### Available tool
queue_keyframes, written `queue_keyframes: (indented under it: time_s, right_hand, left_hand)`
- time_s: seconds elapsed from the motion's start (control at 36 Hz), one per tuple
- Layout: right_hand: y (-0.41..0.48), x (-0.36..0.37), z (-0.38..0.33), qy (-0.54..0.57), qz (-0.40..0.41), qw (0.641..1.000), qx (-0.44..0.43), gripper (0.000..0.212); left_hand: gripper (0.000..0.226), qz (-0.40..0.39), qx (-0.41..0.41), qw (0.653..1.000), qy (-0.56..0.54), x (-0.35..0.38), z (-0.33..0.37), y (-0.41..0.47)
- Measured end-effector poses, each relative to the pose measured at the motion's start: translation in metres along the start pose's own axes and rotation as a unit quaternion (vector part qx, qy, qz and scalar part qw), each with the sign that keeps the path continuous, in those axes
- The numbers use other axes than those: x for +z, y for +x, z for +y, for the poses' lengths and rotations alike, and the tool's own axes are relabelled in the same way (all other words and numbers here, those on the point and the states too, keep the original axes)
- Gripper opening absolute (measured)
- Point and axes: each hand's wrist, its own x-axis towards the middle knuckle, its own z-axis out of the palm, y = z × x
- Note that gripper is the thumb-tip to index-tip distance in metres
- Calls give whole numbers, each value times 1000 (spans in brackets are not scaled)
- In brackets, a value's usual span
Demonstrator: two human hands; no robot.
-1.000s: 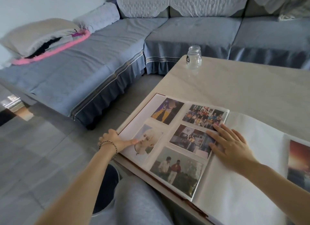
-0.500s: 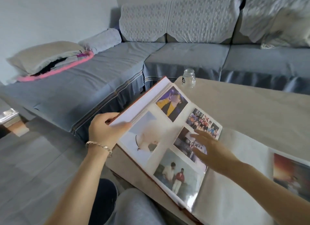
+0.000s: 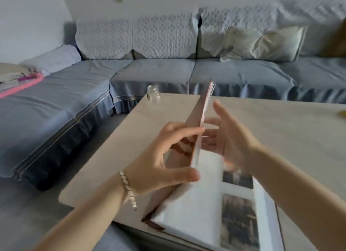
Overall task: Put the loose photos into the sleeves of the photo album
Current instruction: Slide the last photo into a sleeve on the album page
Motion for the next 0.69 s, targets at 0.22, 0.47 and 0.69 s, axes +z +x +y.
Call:
queue_keyframes:
  time_s: [0.22, 0.47, 0.69]
  right_hand:
    - [-43, -91, 43, -123, 208, 969, 60, 10]
    - [-59, -158, 129, -205, 359, 894, 170, 9]
    - [-38, -150, 151, -419, 406, 786, 206, 47]
  left_hand:
    - [37, 1, -146, 984, 98, 66, -60, 33]
    - [73, -25, -399, 904, 151, 92, -137, 1]
    - [88, -32, -398, 897, 191, 114, -137, 1]
